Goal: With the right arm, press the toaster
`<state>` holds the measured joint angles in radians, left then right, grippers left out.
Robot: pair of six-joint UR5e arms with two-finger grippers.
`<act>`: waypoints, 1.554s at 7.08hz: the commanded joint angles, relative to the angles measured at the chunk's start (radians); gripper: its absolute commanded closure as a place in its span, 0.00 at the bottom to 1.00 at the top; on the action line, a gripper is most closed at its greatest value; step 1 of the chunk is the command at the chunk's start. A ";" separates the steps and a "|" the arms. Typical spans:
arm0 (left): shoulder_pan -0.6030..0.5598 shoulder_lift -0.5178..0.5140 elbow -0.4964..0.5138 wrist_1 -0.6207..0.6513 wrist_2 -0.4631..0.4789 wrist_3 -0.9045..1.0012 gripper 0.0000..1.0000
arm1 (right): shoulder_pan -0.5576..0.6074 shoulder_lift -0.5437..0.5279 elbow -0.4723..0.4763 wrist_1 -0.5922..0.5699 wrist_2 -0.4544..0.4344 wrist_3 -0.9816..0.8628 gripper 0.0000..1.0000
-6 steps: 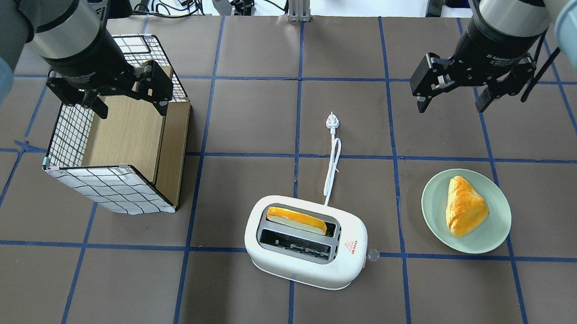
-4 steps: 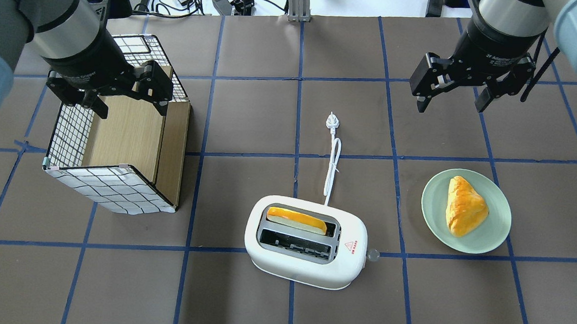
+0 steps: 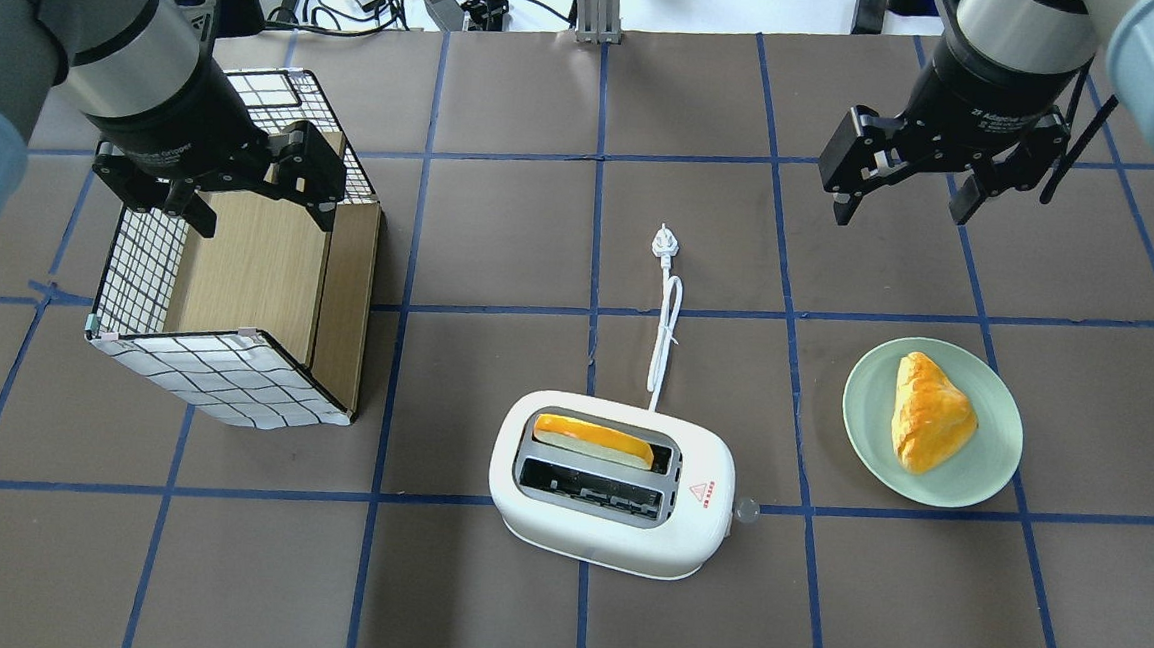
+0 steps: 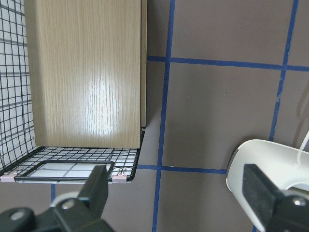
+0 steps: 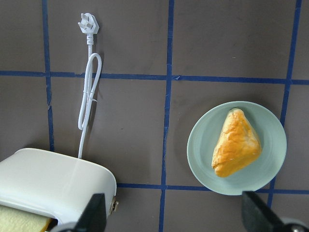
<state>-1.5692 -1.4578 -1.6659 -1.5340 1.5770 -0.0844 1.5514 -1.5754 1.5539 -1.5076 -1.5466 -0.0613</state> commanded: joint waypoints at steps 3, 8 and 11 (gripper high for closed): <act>0.000 0.001 0.000 0.000 0.000 0.000 0.00 | -0.001 -0.005 0.000 0.007 -0.001 0.003 0.00; 0.000 -0.001 0.000 0.000 0.000 0.000 0.00 | -0.002 -0.205 0.154 0.265 -0.001 0.132 0.22; 0.000 0.001 0.000 0.000 0.000 0.000 0.00 | -0.002 -0.256 0.261 0.265 -0.003 0.136 0.75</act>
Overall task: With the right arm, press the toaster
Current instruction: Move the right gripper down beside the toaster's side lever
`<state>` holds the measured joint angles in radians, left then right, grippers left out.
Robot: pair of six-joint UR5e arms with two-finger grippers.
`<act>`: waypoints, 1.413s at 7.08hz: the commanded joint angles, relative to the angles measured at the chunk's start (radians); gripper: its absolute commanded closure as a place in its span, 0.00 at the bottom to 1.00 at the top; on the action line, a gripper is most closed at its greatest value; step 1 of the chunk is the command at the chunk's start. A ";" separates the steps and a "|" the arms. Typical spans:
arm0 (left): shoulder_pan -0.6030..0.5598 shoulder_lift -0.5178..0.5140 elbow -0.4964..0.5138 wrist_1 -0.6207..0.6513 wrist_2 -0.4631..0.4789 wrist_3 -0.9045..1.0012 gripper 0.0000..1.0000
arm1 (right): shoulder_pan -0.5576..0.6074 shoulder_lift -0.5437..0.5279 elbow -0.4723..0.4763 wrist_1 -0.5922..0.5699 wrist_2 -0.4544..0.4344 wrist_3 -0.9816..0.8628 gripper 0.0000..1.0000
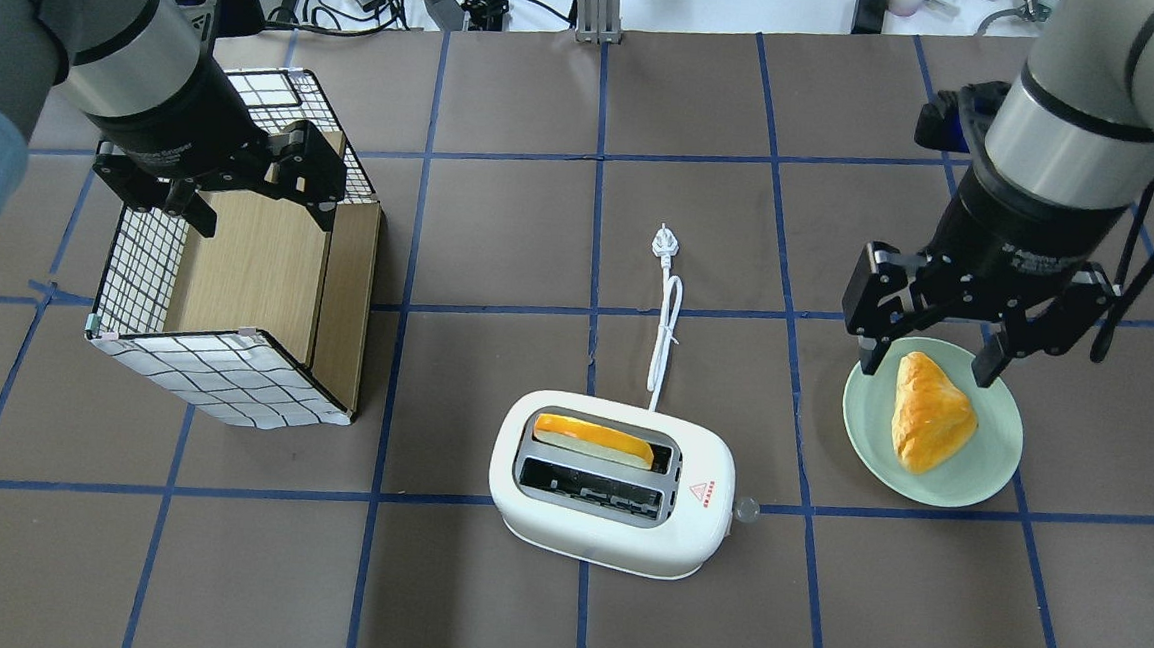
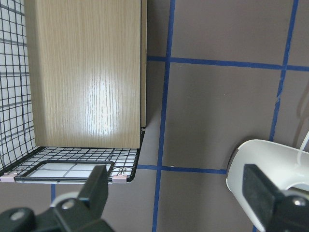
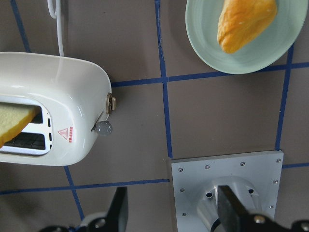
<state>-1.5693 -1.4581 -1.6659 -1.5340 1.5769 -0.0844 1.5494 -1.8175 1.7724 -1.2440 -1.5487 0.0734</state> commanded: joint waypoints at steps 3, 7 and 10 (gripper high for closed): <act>0.000 0.001 0.000 0.000 0.000 0.000 0.00 | -0.002 -0.010 0.148 -0.041 0.018 -0.001 1.00; 0.000 0.001 0.000 0.000 0.000 0.000 0.00 | -0.006 0.003 0.348 -0.311 0.107 -0.012 1.00; 0.000 -0.001 0.000 0.000 0.000 0.000 0.00 | -0.009 0.013 0.349 -0.305 0.206 -0.018 1.00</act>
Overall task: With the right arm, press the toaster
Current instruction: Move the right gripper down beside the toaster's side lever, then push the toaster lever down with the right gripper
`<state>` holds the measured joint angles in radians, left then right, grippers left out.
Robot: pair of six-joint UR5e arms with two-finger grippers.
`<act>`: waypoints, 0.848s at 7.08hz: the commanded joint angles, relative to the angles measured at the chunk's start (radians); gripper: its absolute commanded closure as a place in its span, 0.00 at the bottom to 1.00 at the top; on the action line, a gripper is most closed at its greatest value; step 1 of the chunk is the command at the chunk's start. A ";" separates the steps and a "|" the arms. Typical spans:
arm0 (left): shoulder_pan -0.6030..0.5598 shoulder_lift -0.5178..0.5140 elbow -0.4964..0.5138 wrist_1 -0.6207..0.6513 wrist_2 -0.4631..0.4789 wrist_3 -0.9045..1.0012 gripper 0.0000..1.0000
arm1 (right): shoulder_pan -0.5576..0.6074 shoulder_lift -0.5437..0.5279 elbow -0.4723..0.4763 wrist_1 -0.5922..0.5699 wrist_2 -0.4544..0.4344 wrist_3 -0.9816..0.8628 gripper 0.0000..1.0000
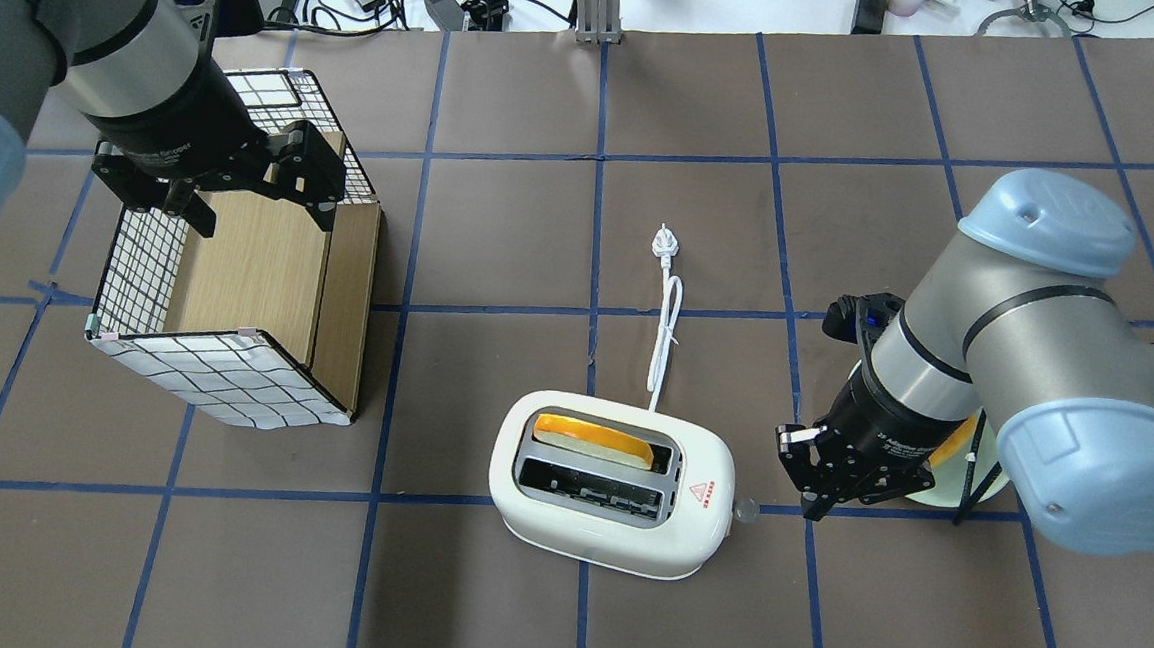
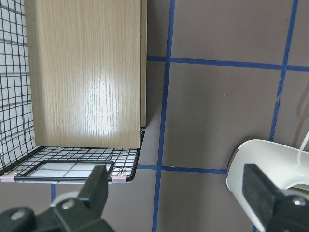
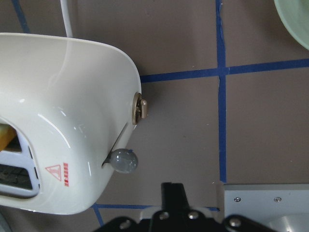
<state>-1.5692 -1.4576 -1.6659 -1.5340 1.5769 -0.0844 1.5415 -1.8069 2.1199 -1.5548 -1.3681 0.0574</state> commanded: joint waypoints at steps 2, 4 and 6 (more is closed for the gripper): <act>0.000 -0.001 0.000 0.000 0.000 0.000 0.00 | -0.001 -0.011 0.002 -0.005 0.040 0.030 1.00; 0.000 0.000 0.000 0.000 0.000 0.000 0.00 | 0.000 -0.011 0.005 0.043 0.082 0.059 1.00; 0.000 0.000 0.000 0.000 0.000 0.000 0.00 | 0.002 0.000 0.006 0.041 0.130 0.050 1.00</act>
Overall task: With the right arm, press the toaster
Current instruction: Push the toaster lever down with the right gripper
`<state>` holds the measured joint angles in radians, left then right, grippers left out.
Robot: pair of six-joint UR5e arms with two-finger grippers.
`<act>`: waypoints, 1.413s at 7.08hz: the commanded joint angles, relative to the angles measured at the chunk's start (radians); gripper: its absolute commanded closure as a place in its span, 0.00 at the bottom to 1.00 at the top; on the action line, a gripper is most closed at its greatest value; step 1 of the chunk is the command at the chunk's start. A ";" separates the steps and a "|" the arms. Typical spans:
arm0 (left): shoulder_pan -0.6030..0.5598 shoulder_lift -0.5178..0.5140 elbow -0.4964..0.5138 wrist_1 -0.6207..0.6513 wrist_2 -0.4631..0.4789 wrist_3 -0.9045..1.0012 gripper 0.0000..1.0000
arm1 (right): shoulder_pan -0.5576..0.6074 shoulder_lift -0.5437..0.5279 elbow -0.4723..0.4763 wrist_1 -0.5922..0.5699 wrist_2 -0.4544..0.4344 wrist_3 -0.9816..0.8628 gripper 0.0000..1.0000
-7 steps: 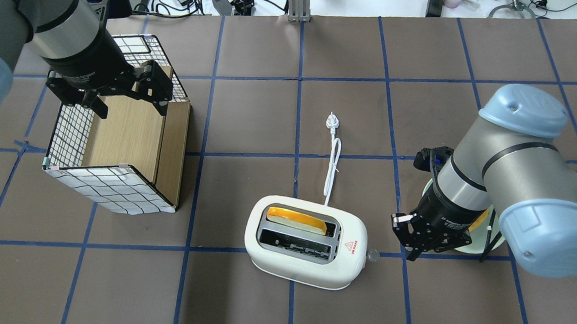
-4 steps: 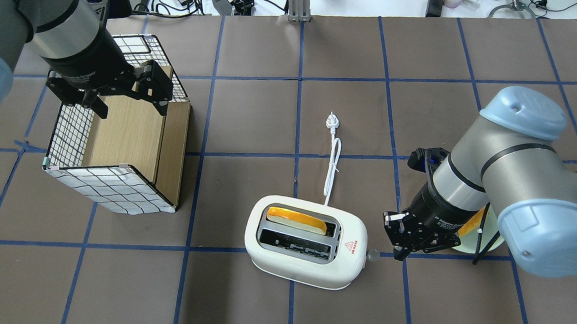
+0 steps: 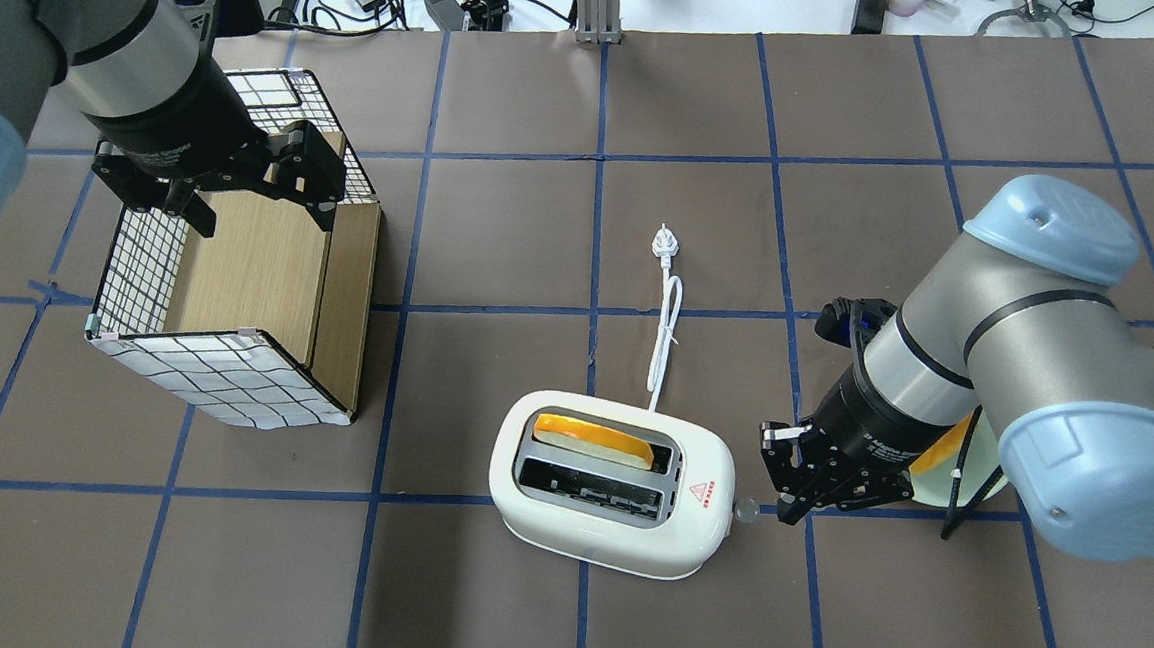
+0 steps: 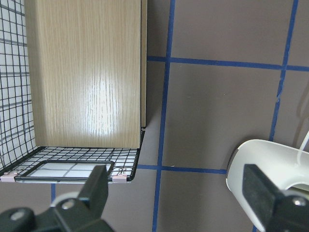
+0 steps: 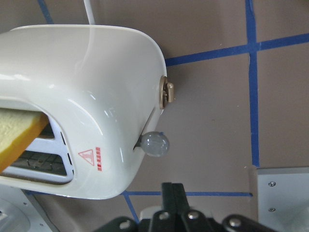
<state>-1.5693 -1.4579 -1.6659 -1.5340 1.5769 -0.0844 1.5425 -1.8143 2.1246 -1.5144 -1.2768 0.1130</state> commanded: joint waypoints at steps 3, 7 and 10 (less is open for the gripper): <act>0.000 0.001 0.000 0.000 0.000 0.000 0.00 | 0.002 0.012 0.012 -0.052 0.031 0.016 1.00; 0.000 0.001 0.000 0.000 0.000 0.000 0.00 | 0.005 0.024 0.069 -0.171 0.033 0.060 1.00; 0.000 0.001 0.000 0.000 0.000 0.000 0.00 | 0.005 0.033 0.072 -0.174 0.039 0.059 1.00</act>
<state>-1.5693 -1.4573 -1.6659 -1.5340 1.5769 -0.0844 1.5478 -1.7818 2.1942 -1.6872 -1.2399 0.1746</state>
